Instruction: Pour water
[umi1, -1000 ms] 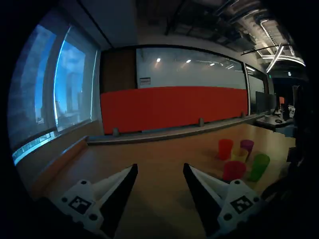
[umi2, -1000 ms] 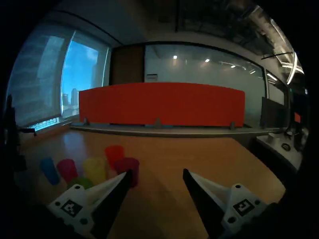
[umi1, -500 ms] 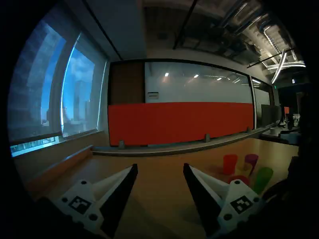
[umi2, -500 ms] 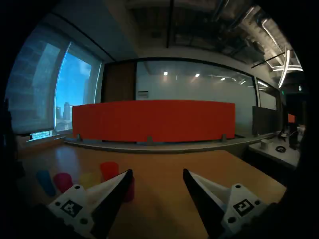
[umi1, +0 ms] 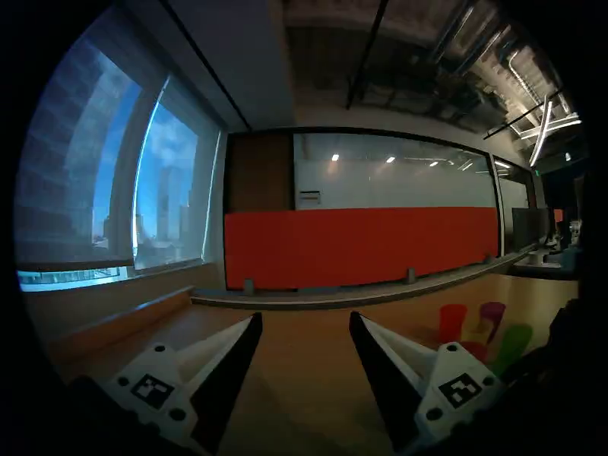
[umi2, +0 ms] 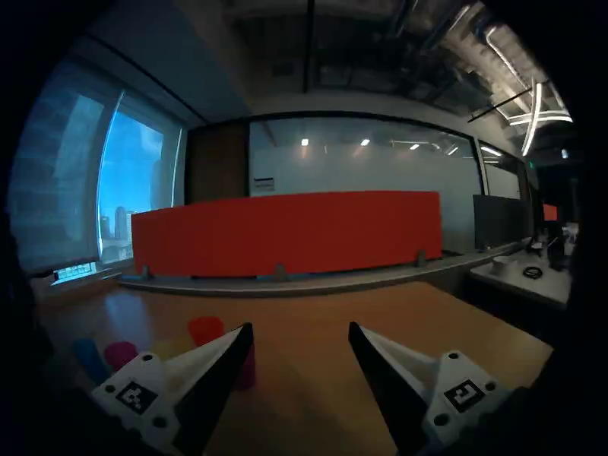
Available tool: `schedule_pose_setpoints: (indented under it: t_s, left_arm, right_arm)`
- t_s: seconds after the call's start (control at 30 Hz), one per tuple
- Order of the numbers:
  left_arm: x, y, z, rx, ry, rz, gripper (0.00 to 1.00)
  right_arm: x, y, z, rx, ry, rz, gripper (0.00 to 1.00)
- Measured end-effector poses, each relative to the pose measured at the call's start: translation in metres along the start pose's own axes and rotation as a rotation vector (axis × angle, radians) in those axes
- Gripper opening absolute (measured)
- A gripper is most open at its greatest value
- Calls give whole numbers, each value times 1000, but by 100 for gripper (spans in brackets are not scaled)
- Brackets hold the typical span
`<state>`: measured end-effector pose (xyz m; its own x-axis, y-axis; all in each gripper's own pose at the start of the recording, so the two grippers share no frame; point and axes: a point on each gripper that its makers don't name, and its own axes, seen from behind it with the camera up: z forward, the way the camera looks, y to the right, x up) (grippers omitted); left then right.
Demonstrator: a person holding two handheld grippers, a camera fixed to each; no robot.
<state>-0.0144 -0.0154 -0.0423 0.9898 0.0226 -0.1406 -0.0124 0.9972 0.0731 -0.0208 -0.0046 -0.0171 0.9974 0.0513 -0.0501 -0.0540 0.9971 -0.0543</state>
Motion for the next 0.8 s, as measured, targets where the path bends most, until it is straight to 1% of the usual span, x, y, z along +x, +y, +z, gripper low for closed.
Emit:
schedule_pose_setpoints:
  t_s: [0.27,0.57,0.8]
  left_arm:
    - [-14,-2,-2,34,-6,8,84]
    - [-18,-3,-3,49,7,4,84]
    - [-26,5,0,36,2,-1,84]
  right_arm:
    - [6,-2,0,-10,7,-9,97]
    - [8,-8,-1,-12,-7,-22,98]
    - [10,-12,-2,-16,-11,-40,98]
